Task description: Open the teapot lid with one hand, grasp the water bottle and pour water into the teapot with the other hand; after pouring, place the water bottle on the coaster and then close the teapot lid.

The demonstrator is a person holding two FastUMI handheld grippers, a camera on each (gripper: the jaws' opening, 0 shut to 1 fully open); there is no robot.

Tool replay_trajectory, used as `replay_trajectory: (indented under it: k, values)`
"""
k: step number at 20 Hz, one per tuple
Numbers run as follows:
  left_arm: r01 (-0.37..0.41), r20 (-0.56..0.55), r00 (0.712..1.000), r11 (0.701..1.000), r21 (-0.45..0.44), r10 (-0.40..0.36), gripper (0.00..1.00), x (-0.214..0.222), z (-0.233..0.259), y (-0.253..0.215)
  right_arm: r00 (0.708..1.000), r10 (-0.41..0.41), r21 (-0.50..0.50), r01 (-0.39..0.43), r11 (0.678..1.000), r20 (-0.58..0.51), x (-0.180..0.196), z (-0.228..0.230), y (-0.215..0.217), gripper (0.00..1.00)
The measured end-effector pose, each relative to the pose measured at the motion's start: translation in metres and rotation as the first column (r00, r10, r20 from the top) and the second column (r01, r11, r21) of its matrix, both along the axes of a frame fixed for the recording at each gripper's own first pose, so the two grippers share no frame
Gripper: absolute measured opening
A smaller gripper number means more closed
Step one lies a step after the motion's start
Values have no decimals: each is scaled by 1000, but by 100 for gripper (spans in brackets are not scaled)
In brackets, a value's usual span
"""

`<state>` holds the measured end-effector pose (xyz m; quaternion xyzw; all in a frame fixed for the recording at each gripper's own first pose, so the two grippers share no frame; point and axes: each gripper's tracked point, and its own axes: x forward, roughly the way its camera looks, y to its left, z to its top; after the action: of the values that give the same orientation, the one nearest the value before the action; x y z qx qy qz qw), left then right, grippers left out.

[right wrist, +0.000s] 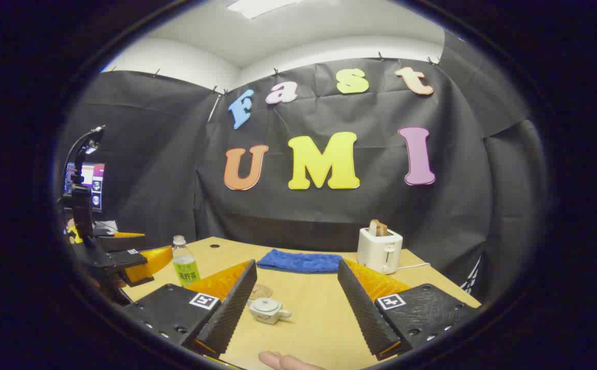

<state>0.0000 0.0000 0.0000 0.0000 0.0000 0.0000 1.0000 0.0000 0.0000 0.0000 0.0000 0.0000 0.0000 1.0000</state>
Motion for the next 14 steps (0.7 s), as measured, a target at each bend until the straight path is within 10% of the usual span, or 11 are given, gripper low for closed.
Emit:
replay_trajectory:
  k: [14]
  values:
    - [-33, 4, 999, 999, -2, 33, 99, 7, 0, 24, 999, -30, -39, 29, 999, -31, 10, -15, -1, 95]
